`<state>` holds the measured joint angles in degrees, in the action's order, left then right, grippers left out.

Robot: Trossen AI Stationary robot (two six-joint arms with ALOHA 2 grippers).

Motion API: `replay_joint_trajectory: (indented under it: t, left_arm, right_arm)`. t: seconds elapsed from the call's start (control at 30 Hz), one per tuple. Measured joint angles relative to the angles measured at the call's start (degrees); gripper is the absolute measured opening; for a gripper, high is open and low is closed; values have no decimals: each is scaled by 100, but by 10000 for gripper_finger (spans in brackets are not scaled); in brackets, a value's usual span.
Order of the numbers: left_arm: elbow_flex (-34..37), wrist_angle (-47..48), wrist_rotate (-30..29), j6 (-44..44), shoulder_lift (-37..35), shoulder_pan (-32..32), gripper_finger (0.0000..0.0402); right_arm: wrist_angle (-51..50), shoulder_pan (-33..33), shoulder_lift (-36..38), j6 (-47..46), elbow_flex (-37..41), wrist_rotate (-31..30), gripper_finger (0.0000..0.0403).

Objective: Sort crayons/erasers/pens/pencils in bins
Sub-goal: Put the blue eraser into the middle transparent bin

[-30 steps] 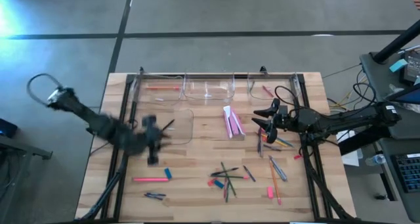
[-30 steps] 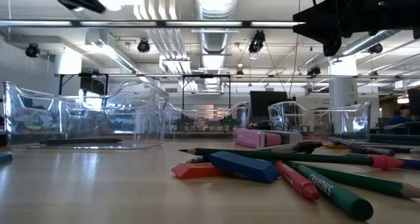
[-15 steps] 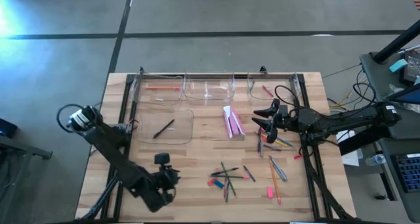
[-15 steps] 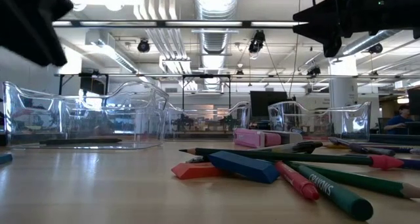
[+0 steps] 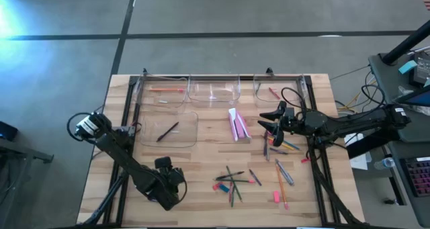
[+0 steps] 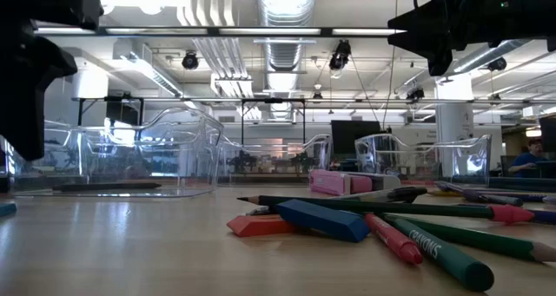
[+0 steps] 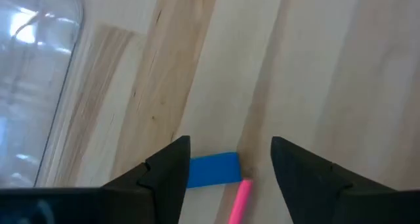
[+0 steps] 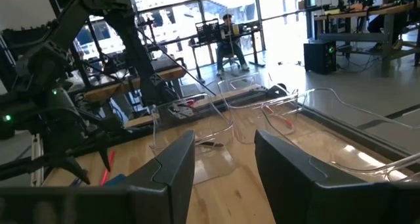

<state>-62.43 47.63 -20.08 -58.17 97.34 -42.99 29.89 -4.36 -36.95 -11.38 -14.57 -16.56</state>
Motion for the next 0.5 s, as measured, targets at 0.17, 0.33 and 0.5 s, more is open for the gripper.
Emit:
replay_joint_trajectory:
  t: [0.17, 0.33, 0.5]
  left_arm:
    - [-53, 345, 130, -5, 336, 38, 204]
    - [-24, 428, 372, -147, 471, 59, 204]
    - [-42, 402, 380, -150, 498, 64, 204]
  right_arm:
    - [-2, 0, 0, -11, 0, 2, 148]
    - [-4, 0, 0, -15, 0, 1, 148]
    - [-6, 0, 0, -17, 0, 2, 148]
